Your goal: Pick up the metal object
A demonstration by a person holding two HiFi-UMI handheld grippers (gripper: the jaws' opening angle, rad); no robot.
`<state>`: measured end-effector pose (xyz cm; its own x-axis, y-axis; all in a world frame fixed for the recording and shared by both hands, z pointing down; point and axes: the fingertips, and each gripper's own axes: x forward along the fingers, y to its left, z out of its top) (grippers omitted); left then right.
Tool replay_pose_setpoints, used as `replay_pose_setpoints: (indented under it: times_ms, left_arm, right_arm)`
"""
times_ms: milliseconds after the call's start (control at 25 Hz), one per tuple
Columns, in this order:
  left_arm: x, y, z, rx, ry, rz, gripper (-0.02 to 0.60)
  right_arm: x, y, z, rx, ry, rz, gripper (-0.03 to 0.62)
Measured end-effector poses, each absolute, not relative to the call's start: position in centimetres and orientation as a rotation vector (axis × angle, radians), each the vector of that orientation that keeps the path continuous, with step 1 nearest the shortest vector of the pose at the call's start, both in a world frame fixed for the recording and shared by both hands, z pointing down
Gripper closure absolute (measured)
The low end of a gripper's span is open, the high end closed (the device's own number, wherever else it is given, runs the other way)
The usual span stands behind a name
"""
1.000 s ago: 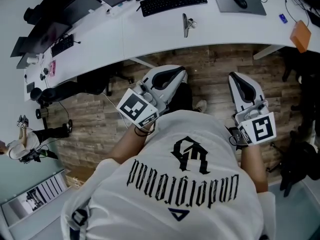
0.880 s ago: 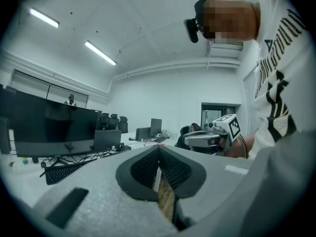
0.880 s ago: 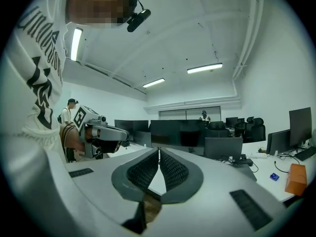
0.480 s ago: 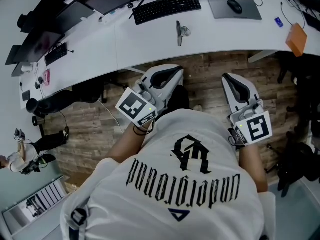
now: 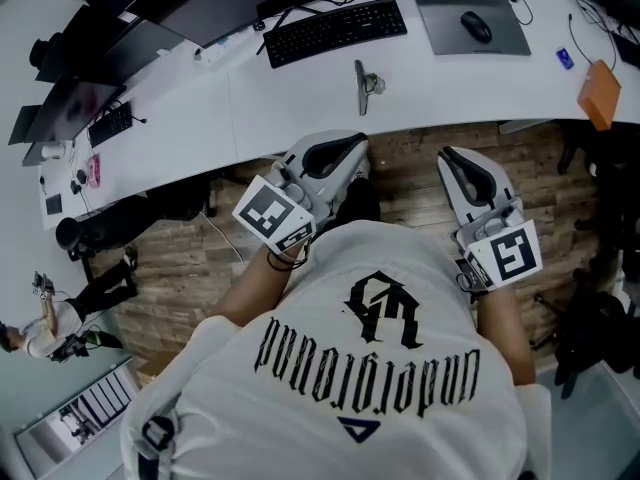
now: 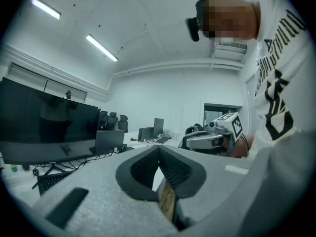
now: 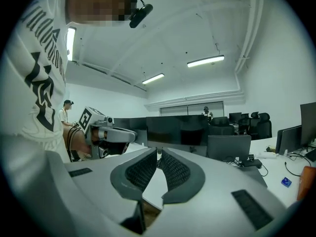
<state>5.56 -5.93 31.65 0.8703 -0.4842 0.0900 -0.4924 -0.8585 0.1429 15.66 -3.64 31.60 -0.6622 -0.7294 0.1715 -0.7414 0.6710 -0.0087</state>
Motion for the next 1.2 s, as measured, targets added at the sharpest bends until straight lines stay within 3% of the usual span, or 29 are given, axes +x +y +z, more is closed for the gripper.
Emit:
replay_pose_setpoints:
  times_ms: [880, 1200]
  left_arm:
    - [-0.5, -24.2, 34.0, 2.860, -0.593, 0.117, 0.568]
    - [-2.0, -28.3, 36.5, 2.851, -0.559, 0.177, 0.566]
  right_arm:
    - [8.7, -22.0, 34.6, 1.247, -2.660, 0.288, 0.572]
    - [7.2, -26.4, 38.0, 1.222, -2.612, 0.468, 0.506]
